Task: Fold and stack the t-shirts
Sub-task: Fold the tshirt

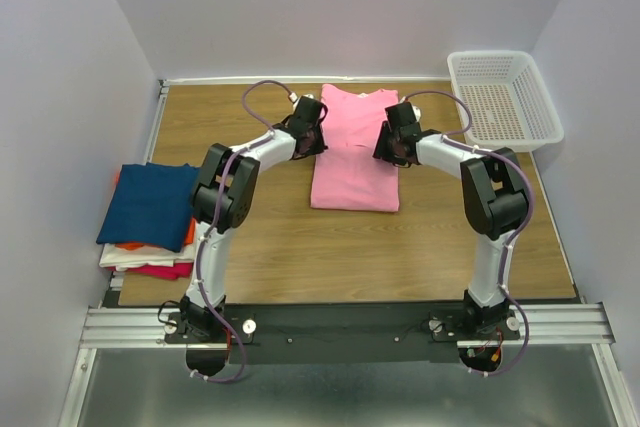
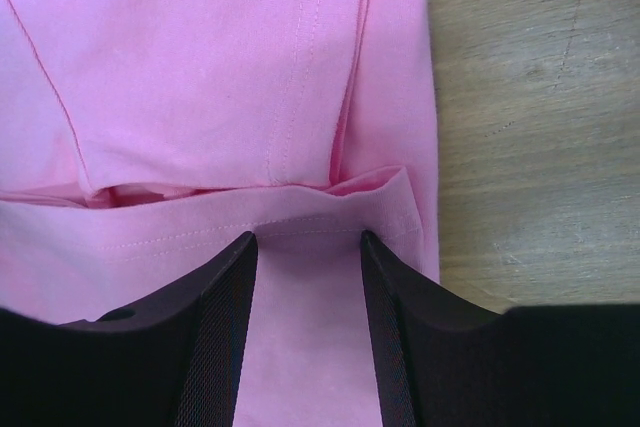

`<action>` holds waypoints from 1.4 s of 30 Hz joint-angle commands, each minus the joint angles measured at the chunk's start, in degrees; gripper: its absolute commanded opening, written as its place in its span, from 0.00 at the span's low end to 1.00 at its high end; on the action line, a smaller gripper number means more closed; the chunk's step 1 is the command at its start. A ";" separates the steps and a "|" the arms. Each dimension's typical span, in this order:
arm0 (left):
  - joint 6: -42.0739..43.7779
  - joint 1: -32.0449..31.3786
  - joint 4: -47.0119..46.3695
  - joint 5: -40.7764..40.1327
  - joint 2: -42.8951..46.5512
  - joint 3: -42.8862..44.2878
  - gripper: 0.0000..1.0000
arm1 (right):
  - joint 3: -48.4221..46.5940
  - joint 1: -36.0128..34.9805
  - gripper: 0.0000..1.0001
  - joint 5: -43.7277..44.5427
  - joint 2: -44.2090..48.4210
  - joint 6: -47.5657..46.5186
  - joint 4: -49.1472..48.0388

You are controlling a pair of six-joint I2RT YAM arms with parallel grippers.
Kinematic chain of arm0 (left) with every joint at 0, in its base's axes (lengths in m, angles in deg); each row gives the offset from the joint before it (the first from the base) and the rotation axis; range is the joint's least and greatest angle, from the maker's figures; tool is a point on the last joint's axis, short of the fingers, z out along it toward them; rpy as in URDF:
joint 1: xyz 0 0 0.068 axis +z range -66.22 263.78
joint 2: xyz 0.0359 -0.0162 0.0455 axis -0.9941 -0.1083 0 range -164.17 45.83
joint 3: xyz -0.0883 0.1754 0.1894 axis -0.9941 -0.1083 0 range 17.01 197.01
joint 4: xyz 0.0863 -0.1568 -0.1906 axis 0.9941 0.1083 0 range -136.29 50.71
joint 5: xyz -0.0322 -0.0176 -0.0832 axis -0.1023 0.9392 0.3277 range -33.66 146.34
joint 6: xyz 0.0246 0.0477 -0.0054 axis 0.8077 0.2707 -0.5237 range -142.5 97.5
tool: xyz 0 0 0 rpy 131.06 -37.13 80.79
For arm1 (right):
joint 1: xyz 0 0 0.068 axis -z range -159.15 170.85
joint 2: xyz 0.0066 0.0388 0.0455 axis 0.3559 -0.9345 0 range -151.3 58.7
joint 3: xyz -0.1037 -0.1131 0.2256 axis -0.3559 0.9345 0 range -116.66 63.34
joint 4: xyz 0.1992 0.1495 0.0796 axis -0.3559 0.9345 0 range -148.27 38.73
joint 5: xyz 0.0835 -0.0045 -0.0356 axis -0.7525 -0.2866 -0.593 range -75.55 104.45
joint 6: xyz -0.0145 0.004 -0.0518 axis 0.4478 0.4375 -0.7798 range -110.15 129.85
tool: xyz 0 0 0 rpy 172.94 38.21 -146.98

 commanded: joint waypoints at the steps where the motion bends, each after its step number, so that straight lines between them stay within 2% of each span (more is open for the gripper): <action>1: 1.97 0.99 -0.36 0.71 3.38 -0.15 0.00 | -0.31 0.63 0.54 0.01 1.48 -1.23 1.59; 2: 2.06 0.99 -0.45 0.89 4.18 -0.15 0.00 | -0.40 0.63 0.54 -0.25 2.10 -1.40 1.94; 7: 1.10 0.82 -2.30 3.17 9.80 -2.60 0.19 | 0.30 0.63 0.54 -1.57 7.28 -1.67 3.61; 9: 0.13 0.29 -4.23 4.66 12.96 -4.53 0.22 | 2.58 0.45 0.54 -2.63 10.44 -1.23 3.96; 15: -3.91 -4.80 -8.36 5.11 21.14 -16.39 0.21 | 13.04 -4.73 0.54 -0.52 18.35 2.28 3.70; 18: -6.63 -6.65 -11.09 4.50 25.01 -25.69 0.20 | 19.35 -8.07 0.53 1.15 22.31 5.35 2.74; 24: -7.43 -7.71 -18.20 5.02 28.27 -38.00 0.18 | 30.09 -8.25 0.50 2.46 29.17 8.17 0.45; 27: -7.70 -7.71 -19.52 4.76 26.43 -40.22 0.17 | 33.52 -8.16 0.50 4.84 30.23 8.79 0.36; 31: -8.84 -7.71 -22.16 6.43 25.19 -43.74 0.15 | 35.20 -8.08 0.43 5.72 30.05 8.97 0.36; 36: -8.75 -7.71 -22.96 5.90 27.03 -45.50 0.15 | 35.90 -8.16 0.43 6.60 30.40 8.70 0.53; 42: -8.22 -7.71 -22.17 6.52 30.54 -46.46 0.17 | 36.52 -8.16 0.45 5.28 35.14 9.32 0.88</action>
